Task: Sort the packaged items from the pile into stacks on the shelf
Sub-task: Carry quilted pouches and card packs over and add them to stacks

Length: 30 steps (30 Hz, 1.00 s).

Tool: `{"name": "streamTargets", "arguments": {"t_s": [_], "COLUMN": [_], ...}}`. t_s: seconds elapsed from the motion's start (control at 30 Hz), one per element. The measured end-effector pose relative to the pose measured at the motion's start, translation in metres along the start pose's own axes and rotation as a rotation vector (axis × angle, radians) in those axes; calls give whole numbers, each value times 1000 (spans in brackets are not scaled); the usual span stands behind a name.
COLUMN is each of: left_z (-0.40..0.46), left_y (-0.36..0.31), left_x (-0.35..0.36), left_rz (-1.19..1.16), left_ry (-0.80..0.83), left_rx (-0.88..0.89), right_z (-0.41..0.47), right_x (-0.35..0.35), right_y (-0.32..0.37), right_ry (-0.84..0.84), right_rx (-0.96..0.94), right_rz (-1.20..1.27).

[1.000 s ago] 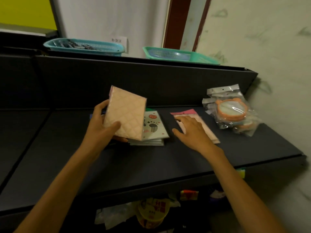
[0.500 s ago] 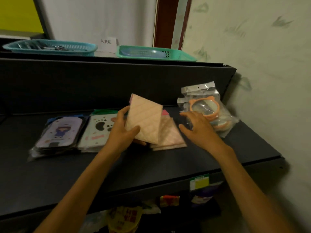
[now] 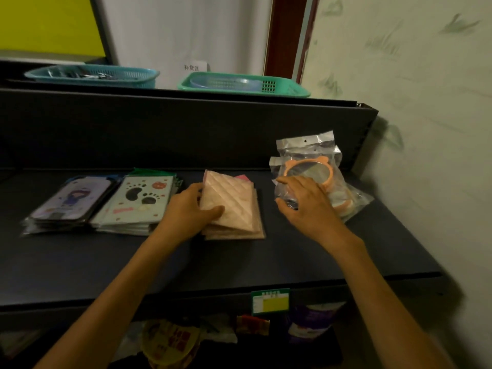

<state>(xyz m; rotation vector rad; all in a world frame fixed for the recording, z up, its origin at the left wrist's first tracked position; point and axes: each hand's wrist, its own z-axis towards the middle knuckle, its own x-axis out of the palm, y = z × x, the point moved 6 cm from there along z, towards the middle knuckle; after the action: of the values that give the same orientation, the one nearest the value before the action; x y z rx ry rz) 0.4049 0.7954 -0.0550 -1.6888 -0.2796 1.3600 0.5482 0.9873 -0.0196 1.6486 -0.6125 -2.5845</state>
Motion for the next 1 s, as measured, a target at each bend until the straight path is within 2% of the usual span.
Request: {"name": "streamTargets", "arguments": {"t_s": [0.13,0.33,0.53,0.67,1.0], "left_z": [-9,-32,-55,-74,-135], "left_y": [-13,-18,20,63,185], "left_x": [-15,-51,-96,-138,-255], "left_rz": [340,523,579,584,636], "left_ry": [-107,-149,-107,-127,-148], "left_rx": [134,279,142,142,46], "right_z": [3,13,18,21,10], "right_x": [3,17,46,69,133], "right_y": [1,30,84,132,301], "right_ry": [28,62,147,175,201], "right_rx": [-14,-96,-182,-204,-298], "right_rz": [24,-33,-54,12,6]}}
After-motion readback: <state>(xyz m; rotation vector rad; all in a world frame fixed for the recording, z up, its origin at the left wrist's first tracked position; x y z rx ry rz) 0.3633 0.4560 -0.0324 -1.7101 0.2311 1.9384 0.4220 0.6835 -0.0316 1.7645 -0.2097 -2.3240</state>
